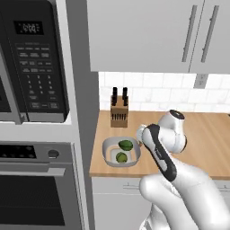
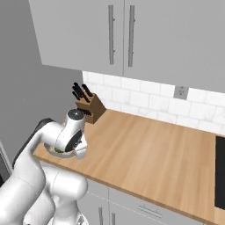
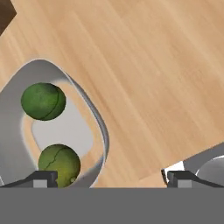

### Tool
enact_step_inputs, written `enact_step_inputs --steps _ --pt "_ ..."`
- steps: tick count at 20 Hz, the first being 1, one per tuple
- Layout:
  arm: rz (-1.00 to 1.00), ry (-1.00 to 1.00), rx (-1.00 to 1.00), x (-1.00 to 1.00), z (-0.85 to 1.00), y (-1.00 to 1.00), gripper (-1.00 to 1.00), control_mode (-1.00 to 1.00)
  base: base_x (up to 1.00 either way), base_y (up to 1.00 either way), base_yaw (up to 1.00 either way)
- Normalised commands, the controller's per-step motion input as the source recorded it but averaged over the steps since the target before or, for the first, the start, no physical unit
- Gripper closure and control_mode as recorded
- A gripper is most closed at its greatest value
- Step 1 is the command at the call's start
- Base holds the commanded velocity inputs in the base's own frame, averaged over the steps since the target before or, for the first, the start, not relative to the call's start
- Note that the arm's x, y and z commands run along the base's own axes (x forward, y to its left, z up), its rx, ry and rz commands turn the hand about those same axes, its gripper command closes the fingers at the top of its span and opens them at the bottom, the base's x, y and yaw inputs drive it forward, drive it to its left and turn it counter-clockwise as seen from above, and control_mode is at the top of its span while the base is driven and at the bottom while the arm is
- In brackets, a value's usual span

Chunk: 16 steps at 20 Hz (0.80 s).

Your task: Take the meat container that has the chicken drumstick and place it on the second highest rack of the freezer. Then take the vegetable container that has the lime and avocado and place it on the highest rack of the freezer.

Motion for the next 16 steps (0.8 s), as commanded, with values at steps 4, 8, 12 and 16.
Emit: enact_step_inputs --steps 4,8,12,16 --pt "0.0 0.0 -0.08 0.15 -0.7 0.03 -1.0 -1.0 0.0 0.0 0.0" --pt "0.0 0.0 -0.08 0.03 -0.8 0.03 -1.0 -1.0 0.0 0.0 0.0" --pt "0.01 0.0 -0.08 0.02 -0.83 0.14 -1.0 -1.0 0.0 0.0 0.0" --pt "0.04 0.0 -0.08 0.0 -0.87 0.18 -1.0 -1.0 0.0 0.0 0.0"
